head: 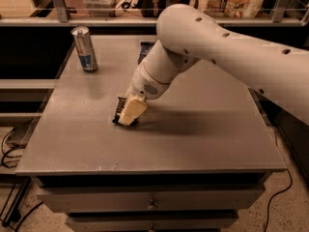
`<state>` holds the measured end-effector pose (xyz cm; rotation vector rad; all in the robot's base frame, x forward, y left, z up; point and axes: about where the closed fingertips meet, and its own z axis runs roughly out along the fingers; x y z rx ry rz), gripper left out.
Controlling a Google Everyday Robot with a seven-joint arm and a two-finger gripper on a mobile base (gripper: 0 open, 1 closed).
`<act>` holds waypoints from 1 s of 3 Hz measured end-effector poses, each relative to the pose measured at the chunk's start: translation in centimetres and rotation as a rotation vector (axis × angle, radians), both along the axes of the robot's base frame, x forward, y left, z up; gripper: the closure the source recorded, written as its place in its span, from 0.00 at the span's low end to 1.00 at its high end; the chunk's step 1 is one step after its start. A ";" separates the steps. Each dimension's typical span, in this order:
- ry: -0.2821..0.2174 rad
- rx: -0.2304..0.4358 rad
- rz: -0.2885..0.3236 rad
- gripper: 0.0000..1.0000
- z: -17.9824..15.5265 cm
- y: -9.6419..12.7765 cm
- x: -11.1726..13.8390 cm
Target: Pick rxbar chocolate
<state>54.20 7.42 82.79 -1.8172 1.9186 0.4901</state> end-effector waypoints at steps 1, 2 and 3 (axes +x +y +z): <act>-0.062 0.024 -0.029 1.00 4.4 -2.7 0.9; -0.175 0.058 -0.062 1.00 12.5 -7.8 2.5; -0.236 0.090 -0.072 1.00 16.1 -8.0 3.3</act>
Offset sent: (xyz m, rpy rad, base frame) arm 0.0512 -0.1465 0.2423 0.1138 -0.3372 -0.1092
